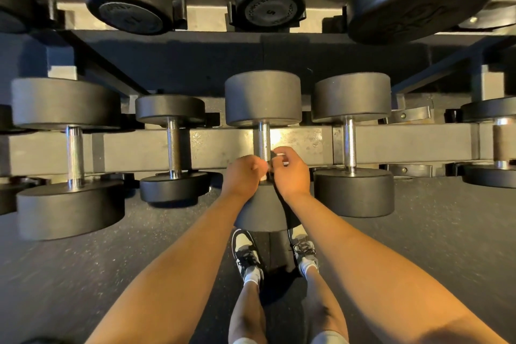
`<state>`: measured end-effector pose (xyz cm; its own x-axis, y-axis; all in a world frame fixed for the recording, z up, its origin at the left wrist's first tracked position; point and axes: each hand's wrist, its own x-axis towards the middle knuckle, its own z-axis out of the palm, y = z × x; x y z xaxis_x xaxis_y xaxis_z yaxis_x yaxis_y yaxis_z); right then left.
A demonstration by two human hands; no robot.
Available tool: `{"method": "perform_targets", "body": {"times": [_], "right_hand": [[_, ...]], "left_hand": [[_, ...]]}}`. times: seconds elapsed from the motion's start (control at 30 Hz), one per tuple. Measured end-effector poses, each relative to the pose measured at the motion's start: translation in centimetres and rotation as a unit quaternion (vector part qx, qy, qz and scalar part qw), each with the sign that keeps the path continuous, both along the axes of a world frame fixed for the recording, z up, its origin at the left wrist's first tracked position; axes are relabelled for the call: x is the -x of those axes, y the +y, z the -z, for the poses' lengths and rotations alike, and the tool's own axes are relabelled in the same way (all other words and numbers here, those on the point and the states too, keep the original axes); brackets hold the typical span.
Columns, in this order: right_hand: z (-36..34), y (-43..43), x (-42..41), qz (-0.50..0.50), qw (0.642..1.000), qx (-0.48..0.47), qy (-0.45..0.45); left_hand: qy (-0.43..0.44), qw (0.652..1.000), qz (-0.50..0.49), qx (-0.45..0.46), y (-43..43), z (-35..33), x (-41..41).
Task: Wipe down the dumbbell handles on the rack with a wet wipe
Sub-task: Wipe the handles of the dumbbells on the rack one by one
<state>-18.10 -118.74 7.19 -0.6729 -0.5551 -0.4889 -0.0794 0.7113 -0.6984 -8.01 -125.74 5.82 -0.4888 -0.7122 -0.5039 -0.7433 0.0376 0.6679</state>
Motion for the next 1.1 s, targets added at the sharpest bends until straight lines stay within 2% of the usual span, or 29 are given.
{"method": "perform_targets", "body": {"times": [0.17, 0.27, 0.33, 0.5, 0.6, 0.67, 0.8, 1.0, 1.1], "right_hand": [[-1.5, 0.6, -1.0, -0.028, 0.999, 0.014, -0.025], [-1.7, -0.6, -0.6, 0.053, 0.995, 0.047, -0.067], [-1.5, -1.3, -0.3, 0.089, 0.991, 0.061, -0.076], [-1.2, -2.0, 0.4, 0.06, 0.989, 0.103, -0.093], [-0.3, -2.5, 1.4, 0.039, 0.993, 0.107, -0.02], [0.3, -2.9, 1.8, 0.046, 0.992, 0.111, 0.029], [1.5, -4.4, 1.6, 0.027, 0.99, 0.128, 0.053], [2.2, -4.5, 1.4, -0.04, 0.997, 0.063, 0.029], [2.1, -4.5, 1.8, -0.034, 0.997, 0.044, 0.046]], "left_hand": [[0.116, 0.991, -0.072, 0.011, 0.8, -1.3, 1.1], [0.16, 0.975, -0.139, -0.071, 0.5, -2.3, 2.5], [0.174, 0.967, -0.161, -0.095, 0.4, -2.5, 3.0], [0.145, 0.973, -0.173, -0.044, 0.1, -1.4, 2.9], [0.114, 0.972, -0.206, 0.014, 0.1, -0.4, 2.3], [0.077, 0.978, -0.19, 0.034, 0.6, 0.4, 1.9], [0.023, 0.984, -0.176, 0.029, 1.3, 1.1, 1.8], [0.04, 0.983, -0.178, 0.028, 1.2, 1.1, 1.7], [0.042, 0.985, -0.164, 0.034, 1.1, 1.0, 1.5]]}}
